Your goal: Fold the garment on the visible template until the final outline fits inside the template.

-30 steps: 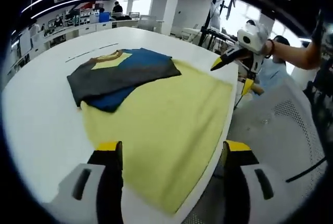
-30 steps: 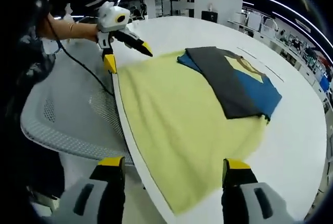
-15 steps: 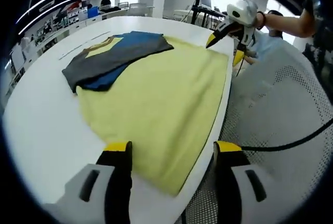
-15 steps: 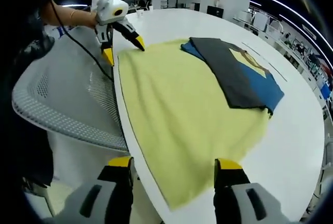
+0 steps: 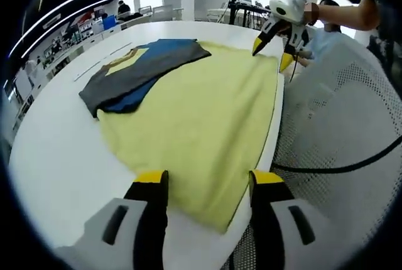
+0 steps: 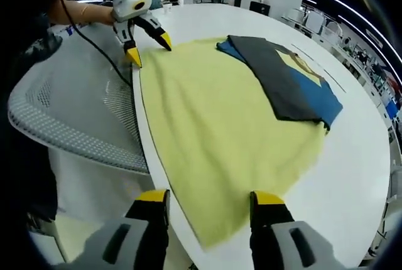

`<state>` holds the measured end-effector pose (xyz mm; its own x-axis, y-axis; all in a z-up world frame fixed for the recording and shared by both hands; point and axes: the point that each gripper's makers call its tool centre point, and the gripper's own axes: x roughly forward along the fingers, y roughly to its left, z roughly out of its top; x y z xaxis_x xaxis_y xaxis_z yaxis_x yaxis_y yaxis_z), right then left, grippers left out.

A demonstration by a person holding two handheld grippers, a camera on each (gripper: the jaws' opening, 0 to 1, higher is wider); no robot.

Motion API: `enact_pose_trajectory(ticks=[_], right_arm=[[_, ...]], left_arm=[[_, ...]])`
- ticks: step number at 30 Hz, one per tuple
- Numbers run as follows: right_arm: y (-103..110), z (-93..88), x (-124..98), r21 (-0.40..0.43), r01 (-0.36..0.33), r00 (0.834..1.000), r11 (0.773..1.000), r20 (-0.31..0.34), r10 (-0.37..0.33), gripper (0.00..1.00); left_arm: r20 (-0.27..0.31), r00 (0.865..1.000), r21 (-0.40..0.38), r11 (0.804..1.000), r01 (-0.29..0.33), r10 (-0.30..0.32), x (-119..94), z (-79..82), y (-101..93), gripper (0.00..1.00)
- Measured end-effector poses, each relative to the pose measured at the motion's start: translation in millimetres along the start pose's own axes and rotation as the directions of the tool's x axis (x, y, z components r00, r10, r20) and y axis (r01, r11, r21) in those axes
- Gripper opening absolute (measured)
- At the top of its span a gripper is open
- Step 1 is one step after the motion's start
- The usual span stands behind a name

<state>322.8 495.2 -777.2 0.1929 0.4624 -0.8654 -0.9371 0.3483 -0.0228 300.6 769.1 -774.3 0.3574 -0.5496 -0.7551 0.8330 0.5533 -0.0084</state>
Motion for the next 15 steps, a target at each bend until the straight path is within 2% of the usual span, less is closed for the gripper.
enact_pose_trajectory(ticks=[1, 3, 9, 15], right_arm=[[0, -0.2, 0, 0.002, -0.001, 1.000, 1.000, 0.000, 0.001, 0.49], [0, -0.4, 0, 0.008, -0.005, 1.000, 1.000, 0.001, 0.005, 0.48], [-3, 0.2, 0, 0.027, 0.000, 1.000, 1.000, 0.009, 0.000, 0.43], [-9, 0.4, -1, 0.044, 0.013, 1.000, 0.999, 0.017, -0.014, 0.33]], left_arm=[[-0.004, 1.000, 0.022, 1.000, 0.002, -0.002, -1, -1.6, -2.0, 0.53], [0.009, 1.000, 0.017, 1.000, 0.000, 0.000, 0, -1.4, -2.6, 0.54], [0.015, 0.999, -0.016, 0.999, -0.036, 0.037, 1, 1.6, 7.2, 0.44], [0.006, 0.997, -0.066, 0.995, -0.080, 0.080, 2, 4.5, 22.6, 0.26]])
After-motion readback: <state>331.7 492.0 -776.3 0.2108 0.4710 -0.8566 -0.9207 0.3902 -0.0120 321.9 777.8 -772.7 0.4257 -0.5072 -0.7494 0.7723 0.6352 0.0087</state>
